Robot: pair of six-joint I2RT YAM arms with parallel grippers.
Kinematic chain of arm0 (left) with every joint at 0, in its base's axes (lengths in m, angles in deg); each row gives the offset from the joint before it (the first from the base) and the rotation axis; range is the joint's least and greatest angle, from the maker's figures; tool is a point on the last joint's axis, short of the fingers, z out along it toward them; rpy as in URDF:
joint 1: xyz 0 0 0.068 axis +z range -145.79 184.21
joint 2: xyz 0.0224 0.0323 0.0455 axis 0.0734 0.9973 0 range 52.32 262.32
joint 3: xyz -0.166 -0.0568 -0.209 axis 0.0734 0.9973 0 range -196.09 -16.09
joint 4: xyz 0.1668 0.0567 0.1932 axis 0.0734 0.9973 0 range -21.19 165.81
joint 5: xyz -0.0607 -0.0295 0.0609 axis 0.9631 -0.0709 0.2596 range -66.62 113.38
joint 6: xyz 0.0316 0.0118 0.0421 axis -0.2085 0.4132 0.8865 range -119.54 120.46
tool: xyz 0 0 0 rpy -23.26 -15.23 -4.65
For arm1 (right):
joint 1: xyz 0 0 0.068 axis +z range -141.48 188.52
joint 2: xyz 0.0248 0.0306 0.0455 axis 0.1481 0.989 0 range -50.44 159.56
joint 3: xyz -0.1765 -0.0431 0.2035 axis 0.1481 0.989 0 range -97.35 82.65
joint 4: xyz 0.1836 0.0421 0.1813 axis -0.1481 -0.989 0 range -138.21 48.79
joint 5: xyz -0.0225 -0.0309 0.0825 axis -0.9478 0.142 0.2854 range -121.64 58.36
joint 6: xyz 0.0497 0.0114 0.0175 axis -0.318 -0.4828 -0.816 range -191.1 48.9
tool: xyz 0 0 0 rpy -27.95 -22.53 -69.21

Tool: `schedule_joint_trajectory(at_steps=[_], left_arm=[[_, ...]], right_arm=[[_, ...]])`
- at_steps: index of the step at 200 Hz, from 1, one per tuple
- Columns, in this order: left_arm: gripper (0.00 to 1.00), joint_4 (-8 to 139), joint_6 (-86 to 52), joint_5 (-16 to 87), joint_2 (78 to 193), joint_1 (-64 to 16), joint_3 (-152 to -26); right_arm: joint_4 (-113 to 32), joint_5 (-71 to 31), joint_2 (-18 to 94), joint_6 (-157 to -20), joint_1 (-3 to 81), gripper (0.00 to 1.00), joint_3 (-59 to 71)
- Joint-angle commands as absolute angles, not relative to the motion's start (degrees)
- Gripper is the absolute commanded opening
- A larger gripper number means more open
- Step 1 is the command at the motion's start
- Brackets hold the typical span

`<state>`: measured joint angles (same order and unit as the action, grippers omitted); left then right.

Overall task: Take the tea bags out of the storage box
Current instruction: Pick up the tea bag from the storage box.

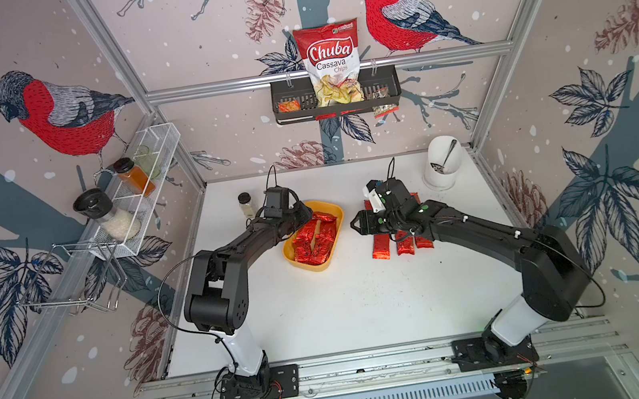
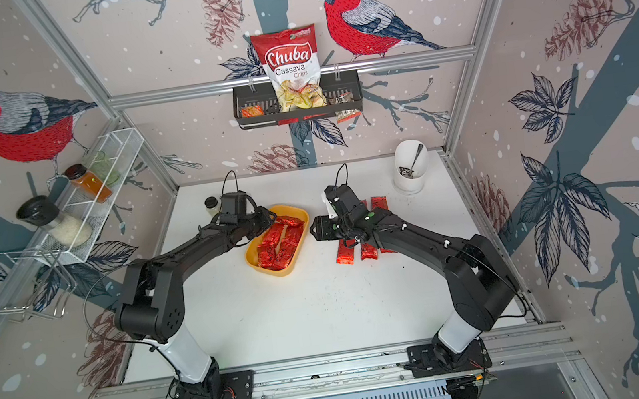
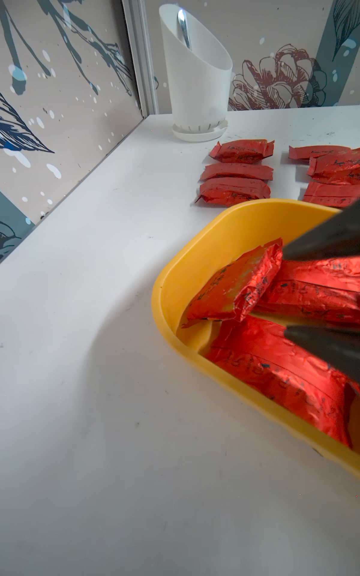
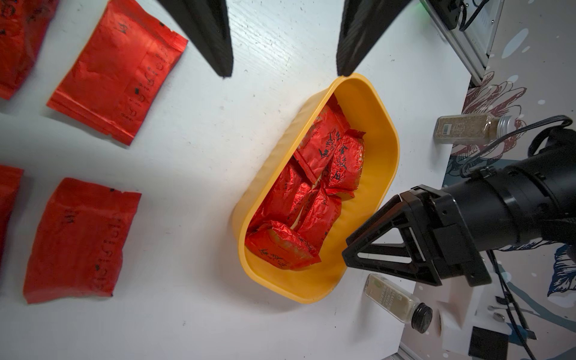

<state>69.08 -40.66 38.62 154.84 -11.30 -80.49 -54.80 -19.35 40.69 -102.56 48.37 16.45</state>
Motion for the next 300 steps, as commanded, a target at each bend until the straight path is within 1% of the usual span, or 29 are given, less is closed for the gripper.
schedule_joint_trajectory(at_steps=[1,44,91,108,119,135,146,154,199,242,277,300], left_arm=[[0.48,67.1,-42.4,40.1,156.6,-11.2,-80.7],[0.48,66.0,-44.5,40.3,162.0,-11.3,-84.8],[0.48,65.6,-45.3,39.7,164.4,-11.3,-86.5],[0.46,65.5,-45.5,40.0,165.7,-11.3,-87.2],[0.39,65.3,-45.5,40.2,166.4,-11.3,-87.5],[0.17,64.7,-45.5,40.8,167.1,-11.3,-87.6],[0.06,64.7,-45.4,41.0,167.3,-11.3,-87.7],[0.00,64.7,-45.3,41.2,167.2,-11.3,-87.5],[0.00,67.1,-43.5,39.6,162.6,-11.3,-86.6],[0.00,71.8,-38.3,38.8,154.0,-11.3,-85.9],[0.00,71.3,-29.9,48.6,150.5,-11.5,-84.7],[0.00,69.2,-24.4,56.6,147.6,-13.0,-82.3]], right_arm=[[-53.3,-19.1,40.7,-102.2,48.8,0.58,15.6],[-53.9,-20.0,38.9,-101.8,48.6,0.58,16.8],[-53.3,-19.8,37.8,-101.8,47.7,0.58,18.5],[-53.2,-19.5,38.1,-101.8,47.5,0.58,18.5],[-53.2,-19.4,38.2,-101.8,47.5,0.58,18.4],[-53.2,-19.4,38.2,-101.7,47.4,0.58,18.5],[-53.3,-19.5,38.2,-101.7,47.5,0.58,18.5],[-53.3,-19.5,38.0,-101.6,47.4,0.58,18.6],[-53.4,-19.4,37.8,-101.7,47.1,0.58,18.6],[-54.2,-19.9,37.2,-101.4,47.2,0.58,17.8],[-54.3,-19.6,34.2,-101.2,45.3,0.59,19.2],[-51.5,-13.7,30.6,-103.3,41.5,0.60,22.4]])
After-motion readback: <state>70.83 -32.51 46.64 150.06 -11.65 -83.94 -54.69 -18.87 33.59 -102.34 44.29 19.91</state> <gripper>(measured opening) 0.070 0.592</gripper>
